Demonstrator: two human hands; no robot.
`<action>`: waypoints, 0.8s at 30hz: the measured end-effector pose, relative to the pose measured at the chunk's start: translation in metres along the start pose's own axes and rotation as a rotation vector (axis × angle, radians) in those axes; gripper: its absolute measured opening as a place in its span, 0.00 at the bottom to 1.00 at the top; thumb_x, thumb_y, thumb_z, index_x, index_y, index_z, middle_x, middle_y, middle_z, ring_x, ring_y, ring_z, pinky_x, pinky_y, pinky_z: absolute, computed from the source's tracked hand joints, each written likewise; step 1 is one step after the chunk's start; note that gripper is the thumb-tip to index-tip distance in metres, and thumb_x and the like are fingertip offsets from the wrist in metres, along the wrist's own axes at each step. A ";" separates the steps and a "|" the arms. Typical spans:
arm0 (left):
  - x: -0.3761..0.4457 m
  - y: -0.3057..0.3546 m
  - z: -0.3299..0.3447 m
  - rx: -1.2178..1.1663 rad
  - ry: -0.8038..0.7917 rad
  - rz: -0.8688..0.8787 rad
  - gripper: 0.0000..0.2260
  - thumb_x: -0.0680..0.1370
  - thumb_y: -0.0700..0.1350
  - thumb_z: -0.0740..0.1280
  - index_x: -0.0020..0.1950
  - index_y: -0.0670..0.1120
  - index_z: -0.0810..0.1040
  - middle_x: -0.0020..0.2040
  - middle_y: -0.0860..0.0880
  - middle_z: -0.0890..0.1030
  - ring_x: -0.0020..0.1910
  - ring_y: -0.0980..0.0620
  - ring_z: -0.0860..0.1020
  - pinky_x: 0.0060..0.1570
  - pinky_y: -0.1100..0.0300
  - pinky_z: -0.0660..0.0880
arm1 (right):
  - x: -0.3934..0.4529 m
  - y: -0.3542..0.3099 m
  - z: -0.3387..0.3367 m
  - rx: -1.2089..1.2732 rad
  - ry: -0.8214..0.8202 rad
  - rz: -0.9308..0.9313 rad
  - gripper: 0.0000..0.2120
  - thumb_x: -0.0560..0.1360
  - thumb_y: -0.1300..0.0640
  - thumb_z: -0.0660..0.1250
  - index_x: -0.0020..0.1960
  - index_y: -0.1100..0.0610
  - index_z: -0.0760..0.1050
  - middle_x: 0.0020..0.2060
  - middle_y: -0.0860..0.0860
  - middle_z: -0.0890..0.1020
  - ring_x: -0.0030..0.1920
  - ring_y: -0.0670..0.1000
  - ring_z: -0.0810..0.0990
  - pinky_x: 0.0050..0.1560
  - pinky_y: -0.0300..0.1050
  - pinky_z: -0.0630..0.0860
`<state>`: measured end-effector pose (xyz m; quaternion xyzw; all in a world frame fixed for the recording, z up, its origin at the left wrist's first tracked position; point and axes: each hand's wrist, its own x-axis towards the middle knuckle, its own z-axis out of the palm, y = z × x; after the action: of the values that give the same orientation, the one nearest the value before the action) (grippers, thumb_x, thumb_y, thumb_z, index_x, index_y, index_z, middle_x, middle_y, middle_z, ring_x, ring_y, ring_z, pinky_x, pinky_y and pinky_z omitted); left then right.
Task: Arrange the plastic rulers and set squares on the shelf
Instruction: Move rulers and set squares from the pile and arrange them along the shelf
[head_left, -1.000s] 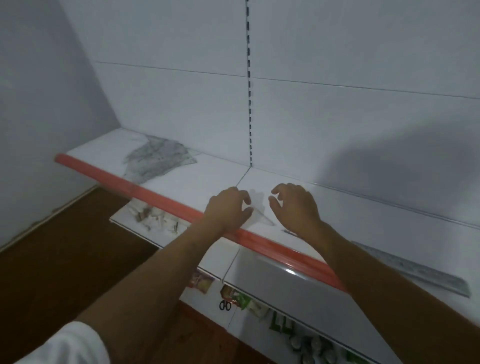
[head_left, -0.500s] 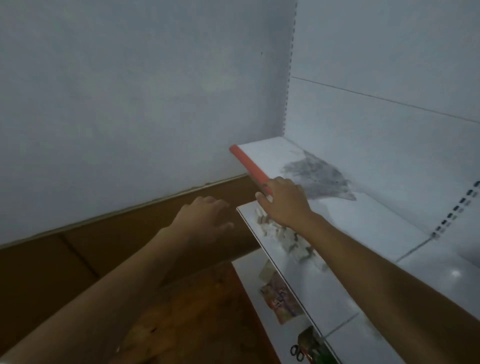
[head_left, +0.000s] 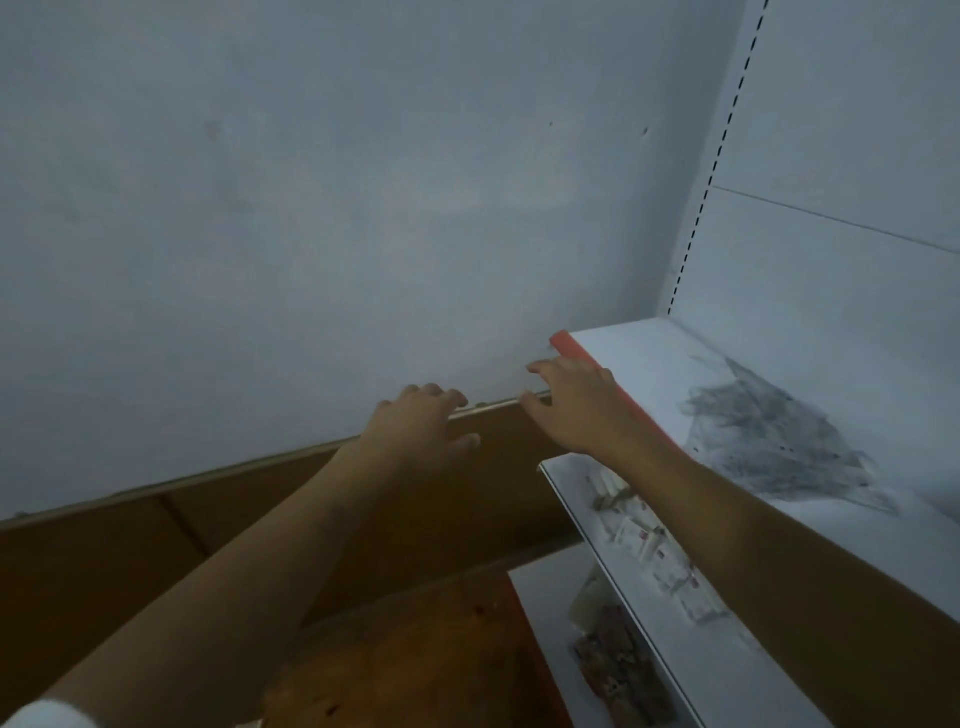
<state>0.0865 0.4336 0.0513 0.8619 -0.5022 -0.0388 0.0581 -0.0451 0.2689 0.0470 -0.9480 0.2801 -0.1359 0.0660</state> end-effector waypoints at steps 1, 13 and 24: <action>0.012 0.000 0.003 -0.015 -0.002 0.003 0.26 0.77 0.63 0.61 0.72 0.54 0.65 0.70 0.49 0.69 0.68 0.47 0.67 0.66 0.44 0.67 | 0.011 0.004 0.004 -0.001 -0.002 0.007 0.24 0.78 0.39 0.55 0.71 0.48 0.66 0.71 0.49 0.68 0.71 0.53 0.65 0.71 0.55 0.58; 0.161 0.012 0.015 -0.033 -0.008 0.030 0.27 0.77 0.63 0.62 0.72 0.53 0.65 0.69 0.48 0.70 0.67 0.46 0.69 0.64 0.46 0.69 | 0.135 0.075 0.035 -0.005 -0.005 0.031 0.23 0.79 0.41 0.56 0.70 0.50 0.66 0.68 0.51 0.71 0.67 0.53 0.68 0.68 0.53 0.62; 0.268 0.081 0.039 -0.086 -0.039 0.323 0.22 0.78 0.58 0.62 0.70 0.52 0.68 0.68 0.48 0.72 0.65 0.47 0.70 0.64 0.48 0.69 | 0.145 0.160 0.034 -0.084 0.046 0.289 0.22 0.79 0.42 0.55 0.68 0.51 0.68 0.66 0.51 0.73 0.66 0.53 0.70 0.66 0.52 0.62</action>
<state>0.1437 0.1579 0.0216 0.7657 -0.6332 -0.0671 0.0909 0.0000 0.0577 0.0146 -0.8965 0.4203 -0.1350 0.0389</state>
